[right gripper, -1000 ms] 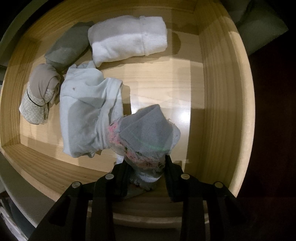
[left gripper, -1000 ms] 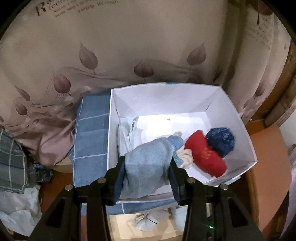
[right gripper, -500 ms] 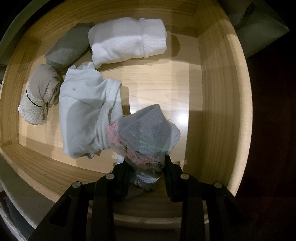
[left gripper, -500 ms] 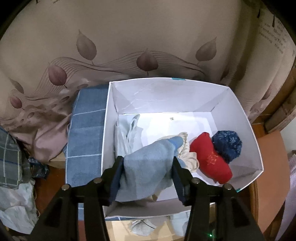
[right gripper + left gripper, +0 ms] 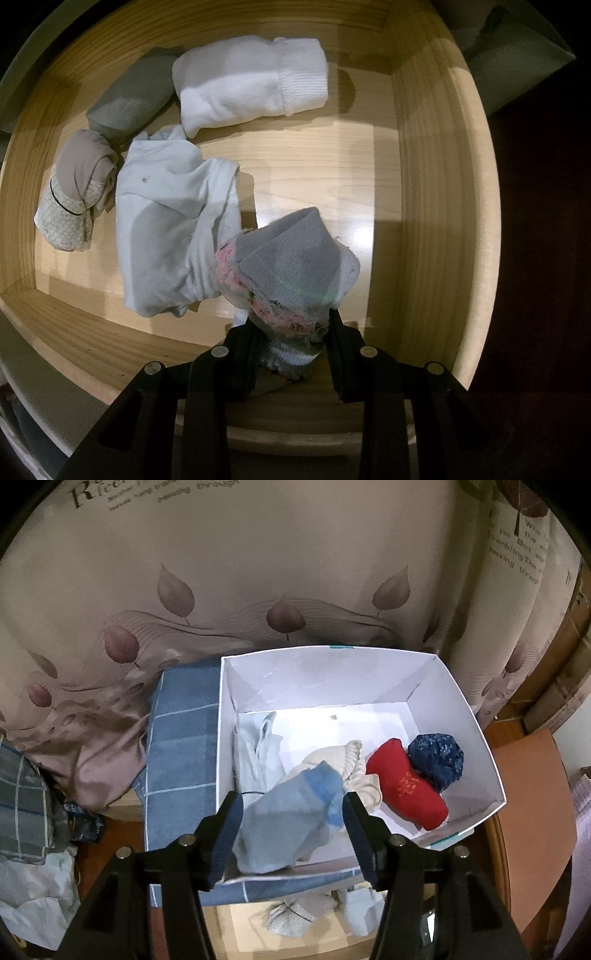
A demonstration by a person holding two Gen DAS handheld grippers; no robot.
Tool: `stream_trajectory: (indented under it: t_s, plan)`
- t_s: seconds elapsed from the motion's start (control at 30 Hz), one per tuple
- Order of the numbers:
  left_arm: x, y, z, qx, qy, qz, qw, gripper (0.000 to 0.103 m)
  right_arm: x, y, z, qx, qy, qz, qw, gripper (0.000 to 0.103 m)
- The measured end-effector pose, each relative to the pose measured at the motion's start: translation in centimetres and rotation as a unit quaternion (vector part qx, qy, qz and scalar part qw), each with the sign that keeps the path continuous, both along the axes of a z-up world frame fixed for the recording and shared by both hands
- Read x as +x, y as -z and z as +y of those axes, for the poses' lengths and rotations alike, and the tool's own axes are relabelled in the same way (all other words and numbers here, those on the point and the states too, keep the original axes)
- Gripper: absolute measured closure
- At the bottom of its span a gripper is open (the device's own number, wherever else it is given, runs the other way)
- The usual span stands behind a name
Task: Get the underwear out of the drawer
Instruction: 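Open the left tool to drop the light blue garment into the box, then move the open left tool back down over the drawer garments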
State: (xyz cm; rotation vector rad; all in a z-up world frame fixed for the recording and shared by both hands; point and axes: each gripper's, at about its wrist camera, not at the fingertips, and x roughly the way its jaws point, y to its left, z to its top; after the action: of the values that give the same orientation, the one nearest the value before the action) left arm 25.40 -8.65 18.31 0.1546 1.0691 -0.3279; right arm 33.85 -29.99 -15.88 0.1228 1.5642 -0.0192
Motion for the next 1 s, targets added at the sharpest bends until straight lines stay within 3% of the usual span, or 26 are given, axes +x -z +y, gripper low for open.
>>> stream_trajectory:
  t_s: [0.27,0.47,0.6,0.77,1.0]
  plan:
    - [-2.8,-0.1,2.7,-0.004,-0.008,0.002,1.0000,0.046,0.1,0.1,0.1,-0.002,-0.002,0.003,1.000,0.075]
    - [-6.3,2.3,4.8,0.007,-0.008,0.018,0.9998,0.046,0.2,0.1,0.3,-0.004,-0.006,0.003,1.000,0.075]
    - [-8.6,5.6,5.9,0.027,-0.014,0.023,0.9993,0.046,0.2,0.1,0.5,-0.001,-0.005,0.002,1.000,0.075]
    - [-10.8,12.0,7.3,0.048,-0.034,0.069,0.9959,0.046,0.1,0.1,0.3,0.000,-0.003,0.002,1.000,0.075]
    - [-13.1,16.8,8.6,0.048,-0.079,0.085,0.9921,0.046,0.0,-0.1,0.1,0.001,-0.002,-0.002,1.000,0.077]
